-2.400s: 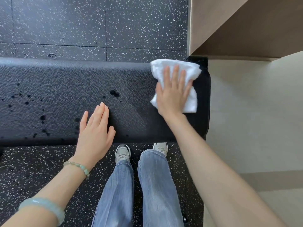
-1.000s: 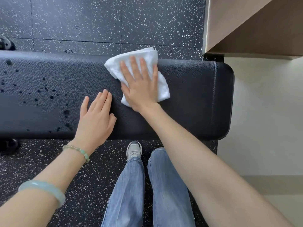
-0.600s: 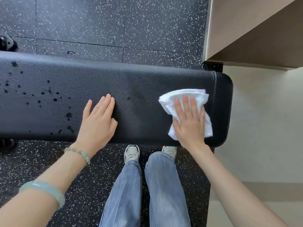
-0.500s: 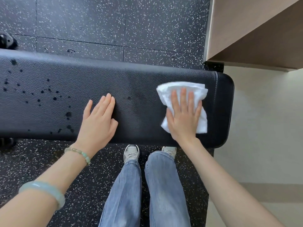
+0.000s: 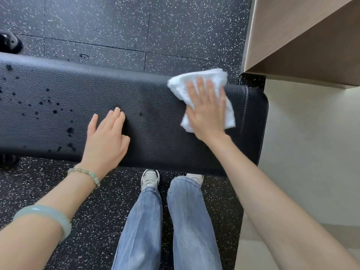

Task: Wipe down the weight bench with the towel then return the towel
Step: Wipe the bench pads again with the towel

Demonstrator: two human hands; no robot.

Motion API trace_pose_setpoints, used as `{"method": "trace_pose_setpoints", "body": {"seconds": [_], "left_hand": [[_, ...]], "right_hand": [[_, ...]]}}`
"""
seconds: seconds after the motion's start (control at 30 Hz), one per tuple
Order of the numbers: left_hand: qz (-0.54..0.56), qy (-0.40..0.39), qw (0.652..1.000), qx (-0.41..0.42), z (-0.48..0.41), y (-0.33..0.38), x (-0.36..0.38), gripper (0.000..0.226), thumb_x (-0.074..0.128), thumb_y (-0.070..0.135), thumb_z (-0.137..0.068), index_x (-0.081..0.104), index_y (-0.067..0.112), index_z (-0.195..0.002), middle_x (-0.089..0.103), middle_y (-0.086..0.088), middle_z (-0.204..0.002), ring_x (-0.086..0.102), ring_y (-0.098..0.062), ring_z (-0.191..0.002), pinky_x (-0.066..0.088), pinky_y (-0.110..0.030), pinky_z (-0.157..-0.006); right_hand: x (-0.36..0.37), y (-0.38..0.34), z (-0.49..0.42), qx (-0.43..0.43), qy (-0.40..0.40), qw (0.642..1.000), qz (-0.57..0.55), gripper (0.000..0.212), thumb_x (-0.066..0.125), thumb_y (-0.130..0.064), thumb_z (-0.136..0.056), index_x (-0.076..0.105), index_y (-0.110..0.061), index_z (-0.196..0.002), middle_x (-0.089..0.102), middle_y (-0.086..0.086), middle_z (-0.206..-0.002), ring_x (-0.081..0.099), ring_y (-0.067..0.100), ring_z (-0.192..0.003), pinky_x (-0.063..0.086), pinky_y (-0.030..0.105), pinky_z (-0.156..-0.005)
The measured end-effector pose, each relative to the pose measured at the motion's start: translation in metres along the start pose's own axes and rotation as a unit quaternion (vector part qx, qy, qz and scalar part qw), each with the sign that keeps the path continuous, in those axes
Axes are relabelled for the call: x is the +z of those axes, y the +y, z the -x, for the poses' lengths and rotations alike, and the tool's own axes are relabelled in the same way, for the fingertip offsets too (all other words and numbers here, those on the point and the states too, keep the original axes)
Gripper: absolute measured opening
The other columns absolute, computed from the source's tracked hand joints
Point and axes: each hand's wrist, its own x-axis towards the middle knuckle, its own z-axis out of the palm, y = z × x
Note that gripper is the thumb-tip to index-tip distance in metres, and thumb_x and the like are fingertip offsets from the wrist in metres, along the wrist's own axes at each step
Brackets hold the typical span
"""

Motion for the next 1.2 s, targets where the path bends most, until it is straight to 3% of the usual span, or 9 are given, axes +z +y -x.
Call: {"method": "trace_pose_setpoints", "body": {"seconds": [0.2, 0.33, 0.4, 0.63, 0.77, 0.83, 0.97, 1.1, 1.2], "left_hand": [[0.010, -0.003, 1.000, -0.013, 0.002, 0.003, 0.000, 0.064, 0.036, 0.023, -0.079, 0.040, 0.001, -0.140, 0.036, -0.014, -0.151, 0.032, -0.026, -0.140, 0.009, -0.047, -0.116], [0.039, 0.013, 0.999, -0.003, 0.004, 0.001, 0.003, 0.065, 0.039, 0.021, -0.078, 0.041, 0.002, -0.140, 0.036, -0.013, -0.151, 0.031, -0.026, -0.140, 0.007, -0.046, -0.117], [0.051, 0.018, 0.998, 0.010, 0.005, -0.004, 0.004, 0.065, 0.039, 0.021, -0.078, 0.041, 0.003, -0.141, 0.036, -0.012, -0.151, 0.031, -0.025, -0.141, 0.004, -0.044, -0.117], [0.054, 0.011, 0.994, 0.097, 0.002, -0.034, -0.004, 0.067, 0.026, 0.030, -0.084, 0.035, 0.009, -0.147, 0.029, -0.005, -0.155, 0.026, -0.018, -0.143, -0.007, -0.039, -0.117], [0.032, 0.012, 0.988, 0.149, 0.007, -0.047, -0.003, 0.063, 0.028, 0.027, -0.086, 0.036, 0.006, -0.145, 0.033, -0.008, -0.153, 0.029, -0.022, -0.141, -0.003, -0.041, -0.117], [0.025, 0.018, 0.984, 0.173, 0.011, -0.055, -0.001, 0.061, 0.030, 0.025, -0.086, 0.040, 0.003, -0.142, 0.034, -0.011, -0.152, 0.032, -0.024, -0.140, 0.002, -0.044, -0.117], [0.028, 0.027, 0.983, 0.179, 0.015, -0.075, 0.001, 0.061, 0.032, 0.024, -0.086, 0.038, 0.001, -0.142, 0.034, -0.012, -0.152, 0.032, -0.025, -0.140, 0.006, -0.045, -0.117], [0.034, 0.035, 0.984, 0.173, 0.019, -0.092, 0.005, 0.061, 0.031, 0.024, -0.088, 0.036, 0.001, -0.144, 0.032, -0.012, -0.153, 0.030, -0.024, -0.141, 0.007, -0.046, -0.117], [0.025, 0.031, 0.983, 0.179, 0.025, -0.100, 0.007, 0.060, 0.031, 0.023, -0.089, 0.033, 0.001, -0.145, 0.031, -0.012, -0.153, 0.028, -0.024, -0.142, 0.006, -0.045, -0.118]], "right_hand": [[-0.012, 0.071, 0.031, 0.081, -0.011, 0.997, -0.005, 0.064, 0.016, -0.041, -0.090, 0.024, -0.019, -0.149, 0.019, 0.005, -0.157, 0.012, 0.026, -0.145, 0.000, 0.048, -0.114], [-0.006, 0.026, 0.021, 0.207, 0.029, 0.977, -0.039, 0.068, 0.010, -0.045, -0.086, 0.019, -0.024, -0.150, 0.011, 0.004, -0.159, 0.007, 0.027, -0.146, -0.003, 0.049, -0.114], [-0.001, -0.013, 0.015, 0.223, 0.032, 0.973, -0.050, 0.069, 0.011, -0.046, -0.085, 0.019, -0.026, -0.150, 0.011, 0.005, -0.159, 0.007, 0.029, -0.145, -0.003, 0.051, -0.114], [0.028, -0.137, 0.019, 0.053, 0.022, 0.998, -0.008, 0.063, 0.025, -0.042, -0.086, 0.030, -0.025, -0.147, 0.025, 0.007, -0.155, 0.020, 0.031, -0.143, 0.005, 0.052, -0.114], [0.034, -0.109, 0.050, -0.104, 0.026, 0.994, 0.002, 0.063, 0.040, -0.036, -0.082, 0.040, -0.023, -0.143, 0.035, 0.009, -0.151, 0.026, 0.032, -0.140, 0.008, 0.053, -0.111], [0.037, -0.077, 0.068, -0.113, 0.034, 0.993, 0.020, 0.062, 0.043, -0.033, -0.081, 0.040, -0.023, -0.143, 0.037, 0.009, -0.149, 0.025, 0.031, -0.139, 0.012, 0.053, -0.111], [0.027, -0.032, 0.103, 0.084, 0.019, 0.996, 0.001, 0.059, 0.030, -0.036, -0.090, 0.026, -0.026, -0.148, 0.024, 0.007, -0.155, 0.015, 0.030, -0.143, 0.010, 0.056, -0.113], [0.038, -0.081, 0.099, 0.285, 0.064, 0.955, -0.046, 0.060, 0.020, -0.042, -0.093, 0.021, -0.023, -0.150, 0.014, 0.007, -0.158, 0.009, 0.029, -0.145, 0.003, 0.055, -0.115], [0.054, -0.157, 0.090, 0.280, 0.093, 0.952, -0.075, 0.060, 0.029, -0.039, -0.092, 0.028, -0.020, -0.148, 0.023, 0.011, -0.155, 0.017, 0.033, -0.143, 0.007, 0.058, -0.113]]}}
